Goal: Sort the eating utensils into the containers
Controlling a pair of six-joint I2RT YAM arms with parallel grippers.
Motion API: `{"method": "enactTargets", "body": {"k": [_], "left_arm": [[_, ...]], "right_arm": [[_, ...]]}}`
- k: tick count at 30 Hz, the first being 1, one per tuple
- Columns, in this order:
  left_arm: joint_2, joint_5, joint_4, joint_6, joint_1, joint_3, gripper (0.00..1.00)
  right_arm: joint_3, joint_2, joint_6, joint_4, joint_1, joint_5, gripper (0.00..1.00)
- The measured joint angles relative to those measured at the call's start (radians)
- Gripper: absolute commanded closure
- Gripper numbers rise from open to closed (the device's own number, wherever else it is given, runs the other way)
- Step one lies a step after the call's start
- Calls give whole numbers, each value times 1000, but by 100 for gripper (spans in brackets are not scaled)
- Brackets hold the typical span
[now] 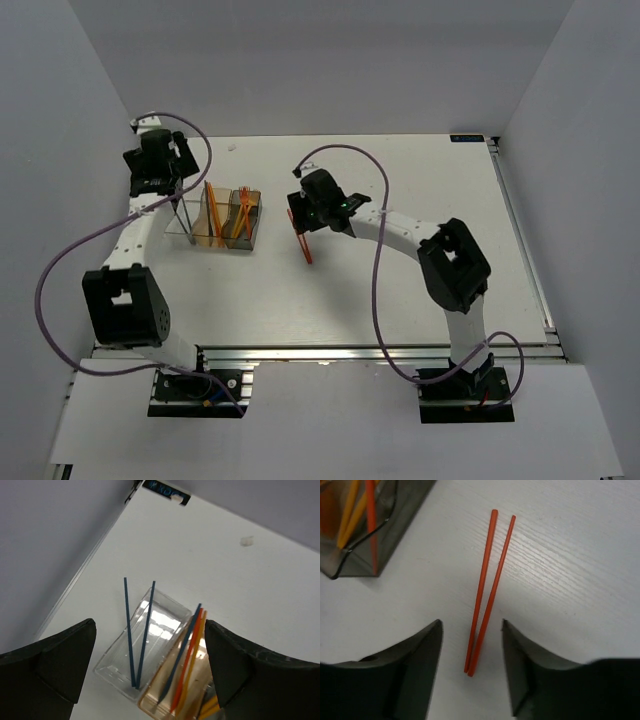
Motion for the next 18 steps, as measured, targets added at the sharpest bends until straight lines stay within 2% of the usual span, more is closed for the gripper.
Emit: {"method": "enactTargets", "body": {"k": [3, 6, 9, 18], "left_arm": [[-111, 67, -35, -54, 1, 9, 2], [-285, 143, -19, -84, 1, -84, 2], [-395, 195, -24, -97, 1, -170, 2], [-351, 302, -47, -120, 1, -199, 2]], "right_arm": [[76, 90, -21, -61, 16, 57, 66], [109, 150, -35, -99, 15, 89, 68], [161, 207, -42, -142, 14, 107, 68], [185, 234, -46, -174, 21, 135, 69]]}}
